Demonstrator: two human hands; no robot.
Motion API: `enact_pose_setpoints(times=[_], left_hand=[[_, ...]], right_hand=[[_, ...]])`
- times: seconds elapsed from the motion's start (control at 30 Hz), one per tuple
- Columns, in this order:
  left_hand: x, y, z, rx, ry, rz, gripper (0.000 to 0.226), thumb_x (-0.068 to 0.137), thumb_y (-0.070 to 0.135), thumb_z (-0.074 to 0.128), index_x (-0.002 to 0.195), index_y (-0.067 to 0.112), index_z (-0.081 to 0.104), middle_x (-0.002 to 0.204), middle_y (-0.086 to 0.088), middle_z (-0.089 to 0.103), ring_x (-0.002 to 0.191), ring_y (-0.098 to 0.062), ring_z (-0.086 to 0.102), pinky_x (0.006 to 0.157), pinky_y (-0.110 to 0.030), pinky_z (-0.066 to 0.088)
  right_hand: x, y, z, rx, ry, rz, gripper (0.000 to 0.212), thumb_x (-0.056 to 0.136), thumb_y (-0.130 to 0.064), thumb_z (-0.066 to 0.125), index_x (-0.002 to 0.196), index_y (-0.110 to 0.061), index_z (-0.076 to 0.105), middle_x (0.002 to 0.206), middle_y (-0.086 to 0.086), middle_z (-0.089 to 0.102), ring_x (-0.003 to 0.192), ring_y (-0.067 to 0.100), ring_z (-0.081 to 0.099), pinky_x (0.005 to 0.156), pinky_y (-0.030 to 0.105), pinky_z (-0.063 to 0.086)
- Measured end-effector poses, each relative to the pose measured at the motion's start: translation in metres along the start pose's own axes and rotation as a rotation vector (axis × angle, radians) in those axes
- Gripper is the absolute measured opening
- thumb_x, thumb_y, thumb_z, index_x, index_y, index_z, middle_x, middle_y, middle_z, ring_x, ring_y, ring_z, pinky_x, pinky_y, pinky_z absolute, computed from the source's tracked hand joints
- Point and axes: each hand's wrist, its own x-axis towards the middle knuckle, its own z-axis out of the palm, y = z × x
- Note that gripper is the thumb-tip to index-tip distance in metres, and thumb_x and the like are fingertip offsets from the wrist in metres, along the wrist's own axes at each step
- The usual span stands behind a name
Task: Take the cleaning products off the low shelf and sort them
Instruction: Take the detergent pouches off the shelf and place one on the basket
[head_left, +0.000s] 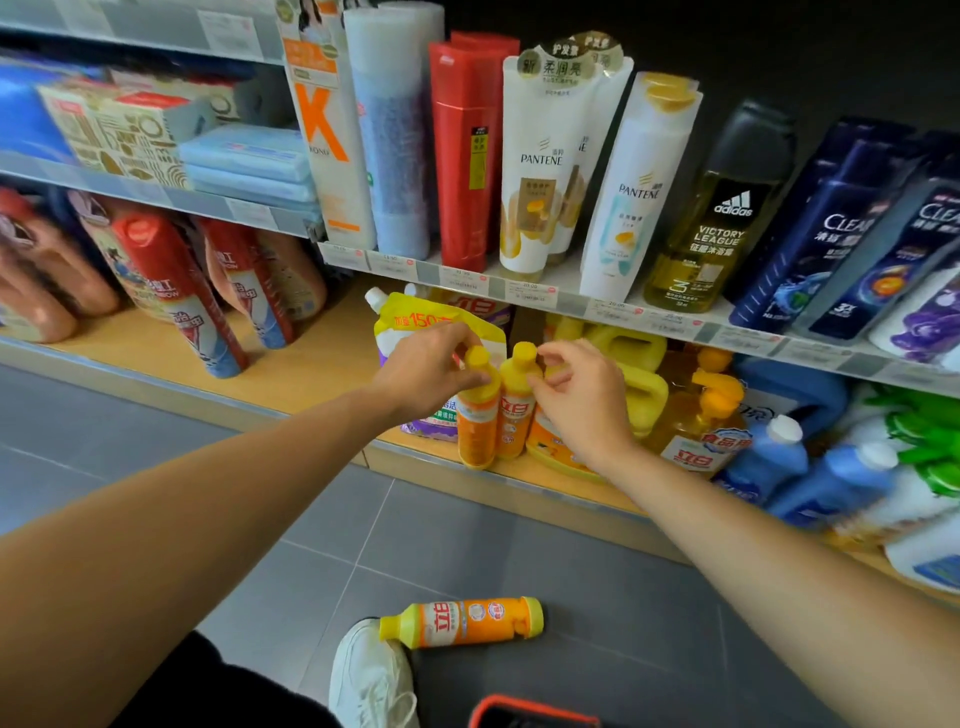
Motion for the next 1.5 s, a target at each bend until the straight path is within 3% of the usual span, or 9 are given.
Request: enact_pose_setpoints(times=[0.1,0.2,0.43,0.63,0.73,0.9,1.13,1.33,1.5], left_hand=[[0.001,0.006,-0.002,-0.014,0.05,-0.04,0.033,0.082,0.045,0.079,0.094,0.019,0.063,0.086,0.007,0.065,0.081,-0.013,0.063,0.067,-0.033,0.054],[0.001,0.016,-0.006,-0.035,0.109,-0.101,0.038,0.078,0.052,0.079,0.087,0.02,0.063,0.08,0.007,0.065,0.077,-0.013,0.064,0.063,-0.031,0.052],[-0.003,0.031,-0.007,-0.372,0.169,-0.303,0.051,0.076,0.053,0.082,0.08,0.008,0.058,0.082,-0.014,0.07,0.071,-0.023,0.072,0.062,-0.044,0.063],[-0.011,0.034,-0.012,-0.747,-0.309,-0.314,0.048,0.088,0.028,0.076,0.131,0.019,0.055,0.124,-0.004,0.068,0.113,-0.021,0.068,0.103,-0.048,0.052],[-0.017,0.031,-0.008,-0.75,-0.387,-0.296,0.063,0.089,0.009,0.074,0.142,0.024,0.045,0.134,-0.007,0.062,0.118,-0.028,0.065,0.101,-0.05,0.054],[-0.016,0.032,-0.004,-0.78,-0.26,-0.314,0.064,0.078,0.017,0.085,0.13,0.022,0.049,0.124,-0.005,0.065,0.107,-0.024,0.07,0.088,-0.045,0.061],[-0.023,0.039,0.008,-0.655,0.012,-0.3,0.062,0.069,0.045,0.089,0.12,0.023,0.062,0.112,0.0,0.068,0.099,-0.019,0.071,0.08,-0.039,0.063],[-0.053,0.036,0.027,-0.726,-0.306,-0.357,0.041,0.082,0.037,0.08,0.119,0.029,0.064,0.11,0.008,0.073,0.101,-0.013,0.071,0.079,-0.029,0.061],[-0.069,0.038,0.049,-0.86,-0.219,-0.306,0.036,0.087,0.019,0.078,0.118,0.026,0.062,0.108,0.005,0.075,0.102,-0.014,0.072,0.077,-0.029,0.061]], right_hand=[[-0.026,0.005,0.013,0.215,-0.168,0.183,0.041,0.073,-0.021,0.089,0.108,-0.02,0.07,0.084,-0.018,0.064,0.072,-0.004,0.062,0.068,0.023,0.053],[-0.047,0.012,0.03,0.28,-0.328,0.212,0.065,0.065,-0.025,0.094,0.12,-0.031,0.059,0.102,-0.024,0.061,0.091,-0.004,0.059,0.078,0.014,0.048],[-0.07,0.018,0.042,0.276,-0.27,0.332,0.07,0.065,-0.03,0.094,0.116,-0.034,0.046,0.106,-0.025,0.055,0.093,-0.005,0.057,0.068,0.004,0.04],[-0.073,0.019,0.022,0.818,-0.423,0.539,0.065,0.075,-0.006,0.084,0.131,-0.02,0.052,0.116,-0.002,0.073,0.105,0.015,0.071,0.091,0.036,0.058],[-0.076,0.018,0.014,0.961,-0.539,0.621,0.066,0.074,-0.015,0.079,0.135,-0.022,0.054,0.125,0.006,0.07,0.116,0.024,0.067,0.099,0.047,0.053],[-0.079,0.02,0.005,1.014,-0.678,0.62,0.049,0.08,-0.023,0.074,0.127,-0.023,0.062,0.128,0.007,0.068,0.116,0.023,0.067,0.097,0.044,0.056],[-0.08,0.017,0.011,0.815,-0.376,0.564,0.07,0.053,-0.033,0.09,0.116,-0.024,0.061,0.109,-0.005,0.076,0.102,0.016,0.072,0.095,0.044,0.057],[-0.085,0.019,0.013,0.861,-0.284,0.573,0.067,0.06,-0.032,0.087,0.12,-0.021,0.061,0.113,0.0,0.076,0.104,0.019,0.072,0.094,0.044,0.057],[-0.089,0.024,0.016,0.717,-0.342,0.47,0.055,0.075,-0.023,0.087,0.121,-0.032,0.059,0.112,-0.011,0.075,0.104,0.009,0.071,0.089,0.033,0.058]])
